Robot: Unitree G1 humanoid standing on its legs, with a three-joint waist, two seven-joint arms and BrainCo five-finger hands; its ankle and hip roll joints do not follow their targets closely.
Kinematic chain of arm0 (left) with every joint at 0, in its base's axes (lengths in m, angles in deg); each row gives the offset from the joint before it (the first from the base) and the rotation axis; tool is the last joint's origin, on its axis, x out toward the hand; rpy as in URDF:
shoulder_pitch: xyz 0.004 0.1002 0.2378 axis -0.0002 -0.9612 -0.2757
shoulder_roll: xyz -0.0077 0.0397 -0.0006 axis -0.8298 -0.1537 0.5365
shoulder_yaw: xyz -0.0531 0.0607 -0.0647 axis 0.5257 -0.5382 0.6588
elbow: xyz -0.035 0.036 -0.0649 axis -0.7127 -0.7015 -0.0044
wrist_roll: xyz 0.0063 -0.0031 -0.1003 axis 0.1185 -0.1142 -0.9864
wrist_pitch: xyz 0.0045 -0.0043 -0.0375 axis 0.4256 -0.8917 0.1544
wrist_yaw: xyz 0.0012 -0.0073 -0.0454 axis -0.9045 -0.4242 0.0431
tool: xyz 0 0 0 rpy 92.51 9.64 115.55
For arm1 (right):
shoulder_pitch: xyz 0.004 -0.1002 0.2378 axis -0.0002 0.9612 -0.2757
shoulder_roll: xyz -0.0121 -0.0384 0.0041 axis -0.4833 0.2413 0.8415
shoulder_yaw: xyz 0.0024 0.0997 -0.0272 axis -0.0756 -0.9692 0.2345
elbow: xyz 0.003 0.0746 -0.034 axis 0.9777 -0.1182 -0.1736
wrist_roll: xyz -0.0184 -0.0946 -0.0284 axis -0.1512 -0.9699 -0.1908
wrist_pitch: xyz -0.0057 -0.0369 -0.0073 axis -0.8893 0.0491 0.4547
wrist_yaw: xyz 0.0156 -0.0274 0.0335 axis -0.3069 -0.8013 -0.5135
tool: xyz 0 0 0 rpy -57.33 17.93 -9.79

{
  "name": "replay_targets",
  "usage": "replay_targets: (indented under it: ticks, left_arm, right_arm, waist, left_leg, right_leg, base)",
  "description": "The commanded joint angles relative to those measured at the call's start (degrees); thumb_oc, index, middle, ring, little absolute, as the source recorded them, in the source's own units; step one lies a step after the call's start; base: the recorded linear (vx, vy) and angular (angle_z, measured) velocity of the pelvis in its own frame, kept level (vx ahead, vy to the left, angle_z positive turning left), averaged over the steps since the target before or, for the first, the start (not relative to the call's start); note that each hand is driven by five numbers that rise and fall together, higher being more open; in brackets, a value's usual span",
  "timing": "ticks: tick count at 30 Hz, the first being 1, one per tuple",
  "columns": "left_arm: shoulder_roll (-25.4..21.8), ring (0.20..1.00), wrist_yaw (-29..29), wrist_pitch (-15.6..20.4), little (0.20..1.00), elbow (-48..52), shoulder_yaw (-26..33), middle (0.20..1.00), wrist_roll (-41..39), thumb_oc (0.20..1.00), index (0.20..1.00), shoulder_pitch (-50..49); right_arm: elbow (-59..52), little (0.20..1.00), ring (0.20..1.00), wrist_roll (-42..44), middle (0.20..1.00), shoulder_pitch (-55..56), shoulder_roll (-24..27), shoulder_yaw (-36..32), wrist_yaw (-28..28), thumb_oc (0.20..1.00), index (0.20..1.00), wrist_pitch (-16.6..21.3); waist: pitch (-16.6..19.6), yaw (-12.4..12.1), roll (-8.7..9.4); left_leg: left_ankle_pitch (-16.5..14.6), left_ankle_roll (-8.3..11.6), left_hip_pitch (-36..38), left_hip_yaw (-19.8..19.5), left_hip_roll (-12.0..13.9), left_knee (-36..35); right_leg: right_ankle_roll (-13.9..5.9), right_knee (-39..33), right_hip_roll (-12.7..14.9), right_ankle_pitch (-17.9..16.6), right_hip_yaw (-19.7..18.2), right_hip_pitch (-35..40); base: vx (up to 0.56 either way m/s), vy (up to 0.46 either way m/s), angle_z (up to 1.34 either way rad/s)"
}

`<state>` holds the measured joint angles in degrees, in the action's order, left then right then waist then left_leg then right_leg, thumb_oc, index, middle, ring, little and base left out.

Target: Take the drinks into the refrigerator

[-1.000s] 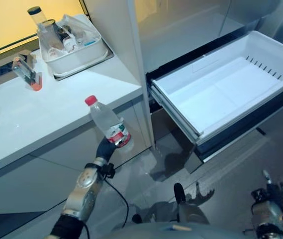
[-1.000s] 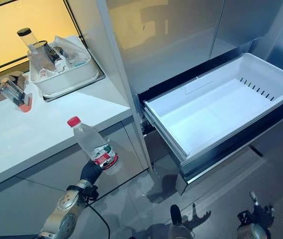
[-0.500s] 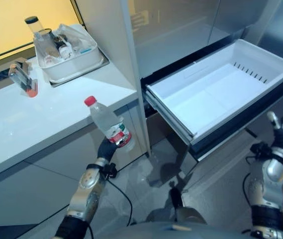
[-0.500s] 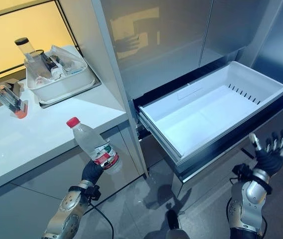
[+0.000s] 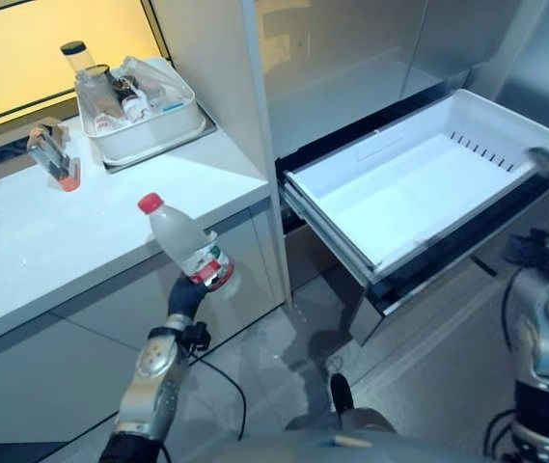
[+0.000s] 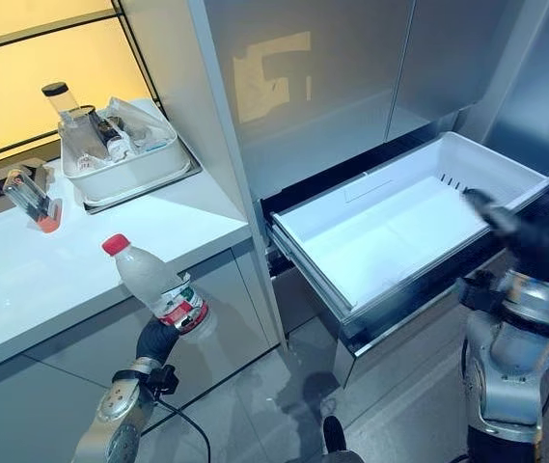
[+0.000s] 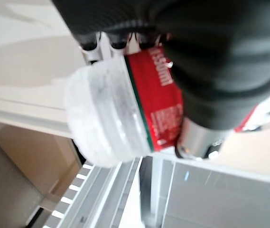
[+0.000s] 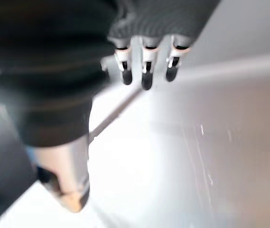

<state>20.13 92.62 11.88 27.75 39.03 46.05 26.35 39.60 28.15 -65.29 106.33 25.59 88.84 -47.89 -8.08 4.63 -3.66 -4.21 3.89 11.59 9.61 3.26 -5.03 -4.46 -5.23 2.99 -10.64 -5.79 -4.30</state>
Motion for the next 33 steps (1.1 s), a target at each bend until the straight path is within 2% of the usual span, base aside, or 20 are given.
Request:
replay_targets:
  ticks: [1, 6, 10, 14, 17, 26, 33]
  left_arm:
    - [-5.5, 0.2, 3.7, 6.3, 0.2, 8.2, 0.8, 0.2, 1.5, 0.2, 0.2, 5.9]
    - [-4.6, 0.2, 5.8, 4.9, 0.2, 5.2, -6.4, 0.2, -0.4, 0.2, 0.2, 8.2]
    - [-4.0, 0.2, 6.0, 4.2, 0.2, 3.8, -11.5, 0.2, -1.3, 0.2, 0.2, 11.1]
    - [-3.6, 0.2, 5.1, 4.4, 0.2, 2.0, -15.5, 0.2, -1.0, 0.2, 0.2, 15.3]
    - [-3.8, 0.2, 4.2, 4.5, 0.2, 2.1, -16.6, 0.2, -0.6, 0.2, 0.2, 18.2]
    - [-2.4, 0.2, 0.1, 5.4, 0.2, -1.7, -19.1, 0.2, 4.3, 0.2, 0.2, 26.1]
    - [-1.8, 0.2, -1.9, 5.2, 0.2, -4.2, -19.8, 0.2, 6.5, 0.2, 0.2, 29.7]
  right_arm:
    - [2.6, 1.0, 1.0, 4.9, 1.0, -1.4, 5.6, 4.6, -9.5, 1.0, 1.0, -4.0]
    - [10.7, 1.0, 1.0, 8.7, 1.0, -12.2, 14.8, 18.2, -16.5, 1.0, 1.0, -8.5]
    - [18.1, 1.0, 1.0, 10.4, 1.0, -24.3, 16.2, 30.4, -18.2, 1.0, 1.0, -10.6]
    - [27.2, 1.0, 1.0, 10.3, 1.0, -34.0, 13.3, 38.3, -17.4, 1.0, 1.0, -11.5]
    - [32.6, 1.0, 1.0, 9.8, 1.0, -38.5, 10.5, 41.2, -16.9, 1.0, 1.0, -12.1]
    - [42.4, 1.0, 1.0, 7.2, 1.0, -46.0, 1.9, 45.5, -16.1, 1.0, 1.0, -14.2]
    - [47.6, 1.0, 1.0, 9.9, 1.0, -50.5, -0.5, 48.7, -17.8, 1.0, 1.0, -15.8]
  waist:
    - [3.1, -2.1, 2.87]
    - [3.4, -3.8, 3.45]
    - [3.4, -4.6, 3.57]
    - [3.5, -5.5, 3.62]
    - [3.5, -5.9, 3.58]
    - [4.0, -6.6, 3.35]
    - [4.3, -7.0, 3.41]
  left_leg:
    - [0.2, -3.25, -3.3, -2.2, -2.4, 1.6]
    - [-0.3, -3.1, -2.8, -2.8, -2.3, 1.7]
    - [-0.1, -2.93, -2.8, -3.1, -2.2, 1.6]
    - [0.2, -2.79, -2.9, -3.5, -2.2, 1.4]
    - [0.5, -2.71, -3.1, -3.8, -2.2, 1.2]
    - [0.8, -2.71, -3.3, -4.8, -2.3, 0.9]
    - [1.2, -2.5, -3.6, -5.5, -2.5, 0.7]
  right_leg:
    - [-0.53, 5.4, -0.5, 8.2, 2.0, 5.3]
    - [-0.68, 5.3, -0.4, 8.7, 2.7, 6.3]
    - [-0.71, 5.0, -0.3, 8.6, 3.3, 6.7]
    - [-0.8, 4.7, -0.1, 8.5, 3.7, 7.0]
    - [-0.83, 4.4, 0.0, 8.4, 4.1, 7.0]
    - [-0.81, 4.2, 0.4, 8.3, 5.2, 7.7]
    - [-0.76, 3.7, 0.5, 8.2, 6.1, 8.0]
  base:
    - [-0.02, -0.041, 0.0]
    - [0.01, -0.016, 0.04]
    - [-0.01, -0.017, 0.05]
    - [-0.01, -0.006, 0.08]
    - [0.0, -0.002, 0.1]
    - [0.0, -0.004, 0.05]
    - [0.0, -0.001, 0.05]
